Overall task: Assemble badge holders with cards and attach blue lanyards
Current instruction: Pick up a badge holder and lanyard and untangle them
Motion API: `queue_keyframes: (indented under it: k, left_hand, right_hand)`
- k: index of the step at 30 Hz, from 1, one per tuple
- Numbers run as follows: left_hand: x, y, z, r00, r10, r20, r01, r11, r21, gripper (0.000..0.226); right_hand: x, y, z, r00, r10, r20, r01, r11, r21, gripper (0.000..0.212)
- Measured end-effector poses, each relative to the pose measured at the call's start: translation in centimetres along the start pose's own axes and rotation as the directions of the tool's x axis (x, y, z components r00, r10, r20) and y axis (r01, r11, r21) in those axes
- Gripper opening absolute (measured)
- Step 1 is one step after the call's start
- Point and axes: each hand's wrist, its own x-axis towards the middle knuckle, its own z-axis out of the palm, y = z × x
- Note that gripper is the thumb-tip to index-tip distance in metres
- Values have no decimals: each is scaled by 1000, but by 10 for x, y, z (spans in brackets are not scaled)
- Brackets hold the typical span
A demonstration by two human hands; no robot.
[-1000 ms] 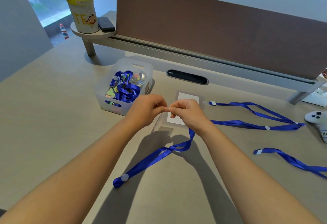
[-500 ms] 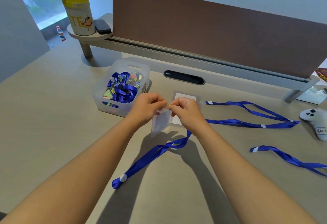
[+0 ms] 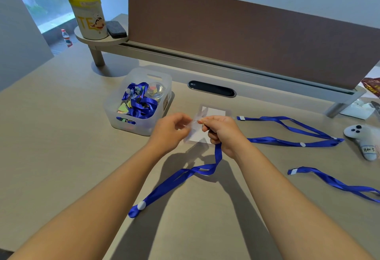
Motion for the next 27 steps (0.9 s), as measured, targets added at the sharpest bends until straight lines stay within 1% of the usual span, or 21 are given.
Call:
queue_keyframes:
  k: [2, 4, 7, 9, 11, 12, 15, 17, 19, 21, 23, 25, 27]
  left_hand:
    - [1, 1, 0, 994, 46, -95, -44, 999, 27, 18]
    - [2, 3, -1, 985, 88, -146, -80, 995, 60, 19]
    - [3, 4, 0, 971, 177, -160, -159, 980, 118, 18]
    - [3, 2, 2, 956, 243, -166, -210, 959, 191, 17]
    - [0, 0, 5, 943, 288, -166, -239, 934, 266, 15]
    - [-1, -1, 5, 935, 317, -159, -258, 916, 308, 13]
    - [-4, -4, 4, 908, 408, -99, -328, 836, 439, 11]
    - [-8, -6, 6, 892, 446, -72, -352, 786, 509, 14]
    - [-11, -9, 11, 874, 483, -58, -382, 755, 532, 22]
    - [-14, -8, 15, 875, 476, -87, -370, 773, 516, 24]
    - [-15, -3, 16, 898, 417, -142, -307, 824, 477, 20]
    - [-15, 3, 15, 917, 351, -189, -251, 876, 411, 14]
    - [-17, 3, 15, 927, 313, -205, -215, 894, 394, 14]
  right_hand:
    - [0, 1, 1, 1000, 9, -9, -9, 999, -31, 24]
    - [-1, 0, 2, 1000, 2, -31, -5, 996, -92, 25]
    - [-1, -1, 3, 997, -53, -64, 38, 976, -214, 25]
    - [1, 1, 5, 990, -117, -80, 83, 936, -342, 23]
    - [2, 2, 6, 984, -155, -84, 106, 900, -424, 22]
    - [3, 2, 5, 988, -137, -65, 97, 900, -425, 21]
    - [5, 0, 0, 1000, 3, 26, 7, 932, -362, 22]
    - [6, 1, -3, 998, 27, 52, -2, 901, -433, 24]
    - [5, 3, -4, 999, -4, 54, 32, 849, -527, 23]
    - [5, 7, -6, 997, -45, 57, 71, 792, -607, 21]
    - [6, 13, -10, 994, -93, 49, 102, 735, -670, 21]
    - [7, 20, -14, 983, -177, 41, 155, 702, -695, 21]
    - [5, 26, -17, 971, -232, 58, 203, 674, -710, 22]
